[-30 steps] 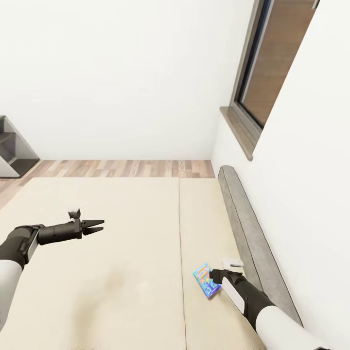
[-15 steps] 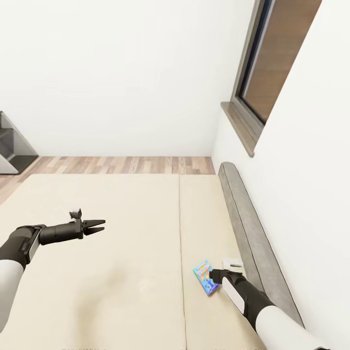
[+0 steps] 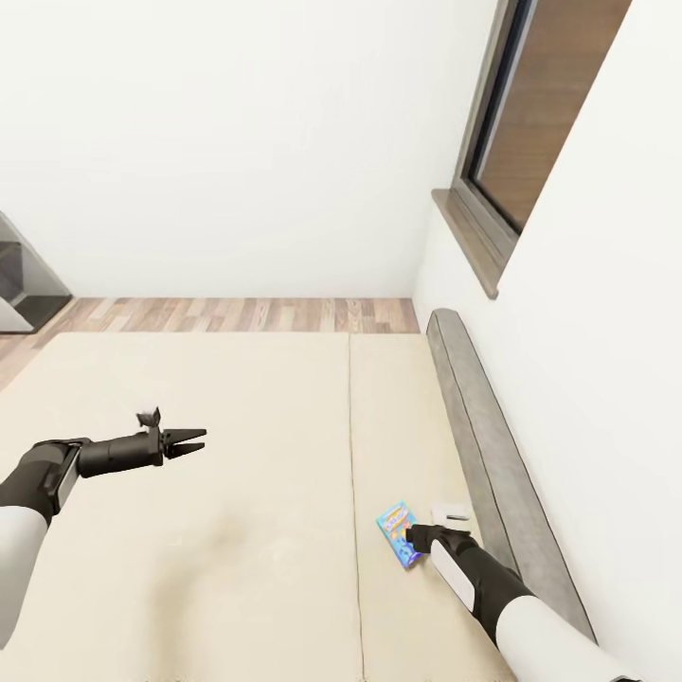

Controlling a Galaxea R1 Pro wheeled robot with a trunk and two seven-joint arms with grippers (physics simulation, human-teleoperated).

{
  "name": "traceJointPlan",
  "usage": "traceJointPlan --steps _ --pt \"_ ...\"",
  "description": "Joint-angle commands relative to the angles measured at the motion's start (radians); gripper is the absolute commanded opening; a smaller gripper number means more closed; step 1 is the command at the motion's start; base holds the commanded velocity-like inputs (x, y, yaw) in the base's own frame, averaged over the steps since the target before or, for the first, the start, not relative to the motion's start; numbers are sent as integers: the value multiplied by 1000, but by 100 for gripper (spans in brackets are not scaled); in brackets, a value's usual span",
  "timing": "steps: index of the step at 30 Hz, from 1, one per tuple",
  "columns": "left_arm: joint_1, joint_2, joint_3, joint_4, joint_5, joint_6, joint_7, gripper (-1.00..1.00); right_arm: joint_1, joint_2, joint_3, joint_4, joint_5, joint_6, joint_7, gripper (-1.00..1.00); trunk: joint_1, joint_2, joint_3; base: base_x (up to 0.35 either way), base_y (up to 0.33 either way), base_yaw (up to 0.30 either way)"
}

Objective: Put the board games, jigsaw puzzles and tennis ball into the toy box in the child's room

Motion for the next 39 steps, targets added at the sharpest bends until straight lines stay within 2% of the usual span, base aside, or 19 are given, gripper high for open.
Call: traceJointPlan --steps 1,39 --pt "-1 -1 5 0 -10 11 -8 100 -1 -1 7 -2 -10 3 -9 100 0 -2 -3 0 0 0" --pt "-1 -11 4 0 -13 9 -8 100 -1 -1 7 -2 -10 3 -9 100 0 -2 -66 0 0 0"
